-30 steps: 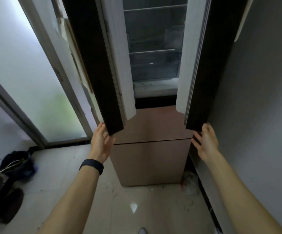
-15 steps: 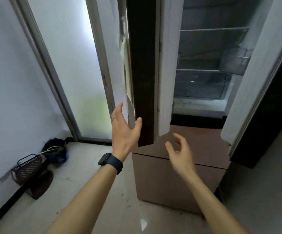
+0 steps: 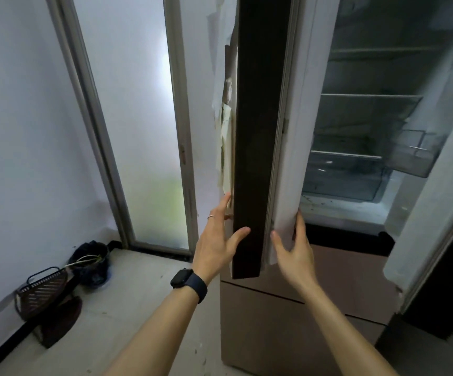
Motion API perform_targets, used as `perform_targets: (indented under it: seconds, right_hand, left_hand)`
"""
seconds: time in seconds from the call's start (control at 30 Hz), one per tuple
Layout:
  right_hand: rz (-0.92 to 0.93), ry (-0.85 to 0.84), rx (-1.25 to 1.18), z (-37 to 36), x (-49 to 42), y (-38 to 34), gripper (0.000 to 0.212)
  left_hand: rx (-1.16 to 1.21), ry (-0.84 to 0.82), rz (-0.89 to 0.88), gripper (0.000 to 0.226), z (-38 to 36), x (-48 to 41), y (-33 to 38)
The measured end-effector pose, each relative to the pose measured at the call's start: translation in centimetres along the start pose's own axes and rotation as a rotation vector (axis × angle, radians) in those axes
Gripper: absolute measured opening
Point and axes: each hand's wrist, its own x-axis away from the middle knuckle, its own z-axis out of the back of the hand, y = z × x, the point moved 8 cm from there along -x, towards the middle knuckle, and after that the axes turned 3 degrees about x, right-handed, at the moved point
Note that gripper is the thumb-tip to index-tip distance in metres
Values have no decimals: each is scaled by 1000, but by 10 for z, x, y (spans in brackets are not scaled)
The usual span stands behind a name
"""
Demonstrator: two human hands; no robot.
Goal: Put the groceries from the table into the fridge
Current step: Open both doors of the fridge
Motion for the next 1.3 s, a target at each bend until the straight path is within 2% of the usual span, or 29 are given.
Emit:
perform_targets:
  seconds: [0.17,0.3,0.4,0.53,0.7,0.87,1.1,1.23,1.3]
  right_hand:
    - [172,-20,150,-27,28,-17,74]
    - [383,-16,379,-55,37,-31,68]
    - [482,-31,536,-82,30,-29,66]
    - [604,-42,679,-116,21,-32,64]
    - [810,45,694,-161,20,-54,67]
    - [761,39,683,-204,17,-74,75]
    - [670,-8,778,-237,16,-90,76]
    - [701,-125,750,-229,17,-89,79]
    - [695,-219,636,-220,20,-89,76]
  left_hand:
    - [19,33,63,84,44,6,-30]
    - [-56,203,171,80,96,17,-61]
    - [-130,319,171,72,123,27,-66]
    - [-81,270,103,73,120,27,-60]
    - [-45,261,186,81,125,4,-85]
    - [43,245,248,74,142,-15,-119]
    - [-88,231,328,68,152,-30,-140]
    - [-63,222,341,68,150,-27,-135]
    - [-9,221,365,70,152,-27,-135]
